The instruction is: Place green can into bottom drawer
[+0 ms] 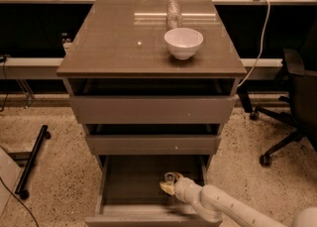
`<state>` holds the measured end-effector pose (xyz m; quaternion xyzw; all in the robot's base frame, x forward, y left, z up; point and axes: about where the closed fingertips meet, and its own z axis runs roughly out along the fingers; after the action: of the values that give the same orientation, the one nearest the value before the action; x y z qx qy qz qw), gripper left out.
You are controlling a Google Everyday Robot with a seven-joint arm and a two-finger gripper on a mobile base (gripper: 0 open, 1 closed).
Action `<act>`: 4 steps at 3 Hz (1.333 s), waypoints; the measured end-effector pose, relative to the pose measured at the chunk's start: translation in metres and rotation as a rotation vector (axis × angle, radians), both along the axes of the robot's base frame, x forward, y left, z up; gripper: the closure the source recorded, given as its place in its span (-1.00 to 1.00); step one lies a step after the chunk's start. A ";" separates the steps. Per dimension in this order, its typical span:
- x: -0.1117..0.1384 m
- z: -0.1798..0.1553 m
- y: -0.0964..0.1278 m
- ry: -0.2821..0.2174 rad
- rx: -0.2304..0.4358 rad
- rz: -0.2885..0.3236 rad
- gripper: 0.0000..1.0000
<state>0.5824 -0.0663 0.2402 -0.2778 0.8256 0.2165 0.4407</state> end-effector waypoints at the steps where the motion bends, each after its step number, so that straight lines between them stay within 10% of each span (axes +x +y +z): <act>1: 0.001 -0.020 -0.004 0.019 0.001 -0.039 1.00; 4: -0.001 -0.054 -0.010 0.068 -0.016 -0.121 -0.45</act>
Offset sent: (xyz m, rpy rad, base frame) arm 0.0007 -0.0145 -0.0599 -0.0433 0.0645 -0.1200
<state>0.5811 -0.0767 0.1867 -0.2234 0.8572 0.1920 0.4224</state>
